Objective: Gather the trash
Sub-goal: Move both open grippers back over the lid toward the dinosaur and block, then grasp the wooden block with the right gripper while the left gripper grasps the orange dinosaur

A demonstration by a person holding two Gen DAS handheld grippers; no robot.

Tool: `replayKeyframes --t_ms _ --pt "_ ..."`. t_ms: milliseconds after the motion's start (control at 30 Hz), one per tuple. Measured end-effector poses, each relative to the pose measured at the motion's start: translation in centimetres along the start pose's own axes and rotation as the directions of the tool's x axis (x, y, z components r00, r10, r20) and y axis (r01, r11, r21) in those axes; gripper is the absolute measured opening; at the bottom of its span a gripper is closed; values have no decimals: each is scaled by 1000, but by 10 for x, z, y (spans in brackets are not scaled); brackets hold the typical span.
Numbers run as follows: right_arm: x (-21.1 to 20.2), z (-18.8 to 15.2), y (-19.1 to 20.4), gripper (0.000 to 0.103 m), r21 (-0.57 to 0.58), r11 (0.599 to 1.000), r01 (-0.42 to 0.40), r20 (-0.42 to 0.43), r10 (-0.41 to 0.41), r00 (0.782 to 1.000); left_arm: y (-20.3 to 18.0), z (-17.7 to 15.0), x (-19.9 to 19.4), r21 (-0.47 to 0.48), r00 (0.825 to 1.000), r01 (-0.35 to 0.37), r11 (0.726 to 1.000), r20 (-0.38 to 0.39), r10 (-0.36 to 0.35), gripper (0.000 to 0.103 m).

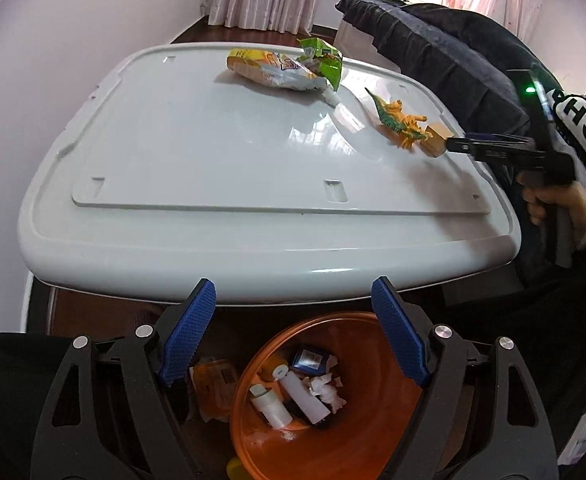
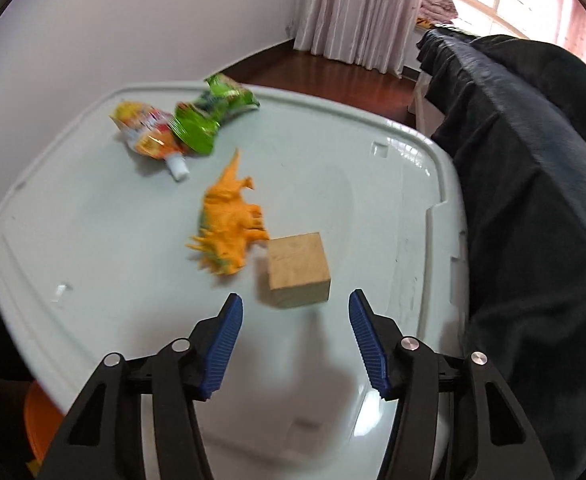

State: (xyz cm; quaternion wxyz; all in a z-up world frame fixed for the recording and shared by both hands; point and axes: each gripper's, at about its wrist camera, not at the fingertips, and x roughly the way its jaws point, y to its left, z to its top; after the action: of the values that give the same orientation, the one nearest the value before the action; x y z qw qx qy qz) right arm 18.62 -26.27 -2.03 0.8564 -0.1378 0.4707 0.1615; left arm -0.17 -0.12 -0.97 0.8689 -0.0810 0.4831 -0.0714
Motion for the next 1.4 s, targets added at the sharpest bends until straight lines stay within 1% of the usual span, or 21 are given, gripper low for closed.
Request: replayKeyframes --t_ms 133,167,200,267,333,433,467,533,567,667,767,800,833,867,933,967,1133,1233,1267,1333,1400 --pt "23 6 3 55 -37 999 3 -17 -3 1000 0 1 6 -8 1000 7 1000 -13 -8 78" --pt "29 8 2 48 -39 999 1 -24 -2 1000 0 1 8 -7 1000 4 1000 -16 -4 78" --pt "34 8 1 35 -33 999 -4 -31 3 1000 -1 1 9 -6 1000 1 1000 -22 -2 79" --pt "34 8 -1 35 -5 1000 -16 -27 15 1000 -2 2 11 -7 1000 -1 1000 -29 1 78" --pt "26 6 -1 34 11 1000 -2 -36 3 999 -5 7 12 -15 999 8 1000 -33 -8 78" --pt "-2 -1 -3 34 67 998 21 -25 -19 1000 -15 24 16 -25 999 40 999 -28 -41 78" --pt "-19 -4 -4 34 99 995 33 2 -33 999 -20 30 18 -23 998 53 998 -26 -54 78" --pt "-52 -12 -9 34 169 985 18 70 -30 997 -36 49 26 -14 996 91 996 -22 -91 78" --pt "-74 -20 -11 34 214 977 1 118 -27 993 -43 59 31 -9 995 101 995 -16 -101 78" --pt "-118 -47 -13 35 302 952 -54 226 -16 974 -71 94 53 8 993 122 993 -1 -122 78" --pt "-136 -70 -13 35 368 924 -108 286 -2 958 -94 130 83 -28 987 160 987 -23 -160 78" --pt "-140 -73 -12 35 373 923 -93 297 -23 955 -101 139 92 -44 986 162 986 -24 -163 78" --pt "-144 -72 -9 35 368 927 -75 307 -45 951 -110 150 102 -59 988 153 986 -20 -155 78" --pt "-148 -70 -8 35 357 931 -76 334 -52 941 -118 157 111 -62 990 140 988 -15 -141 78" --pt "-154 -66 -7 35 335 937 -103 384 -36 923 -131 170 130 -51 995 97 994 -16 -98 78" --pt "-154 -65 -7 35 330 938 -110 392 -30 919 -134 174 138 -48 996 86 995 -17 -87 78" --pt "-151 -65 -13 35 341 927 -153 386 10 922 -140 184 179 -52 998 48 998 -37 -50 78" --pt "-147 -64 -16 35 349 923 -161 378 19 926 -137 186 200 -73 996 50 996 -68 -55 78" --pt "-147 -63 -16 35 348 923 -164 379 22 925 -137 186 200 -67 998 35 997 -51 -39 77" --pt "-148 -65 -14 35 347 923 -164 381 21 924 -140 183 199 -28 1000 5 1000 -29 -6 67" --pt "-148 -65 -13 35 344 924 -167 380 26 925 -142 178 197 -4 1000 2 1000 -13 -2 67"
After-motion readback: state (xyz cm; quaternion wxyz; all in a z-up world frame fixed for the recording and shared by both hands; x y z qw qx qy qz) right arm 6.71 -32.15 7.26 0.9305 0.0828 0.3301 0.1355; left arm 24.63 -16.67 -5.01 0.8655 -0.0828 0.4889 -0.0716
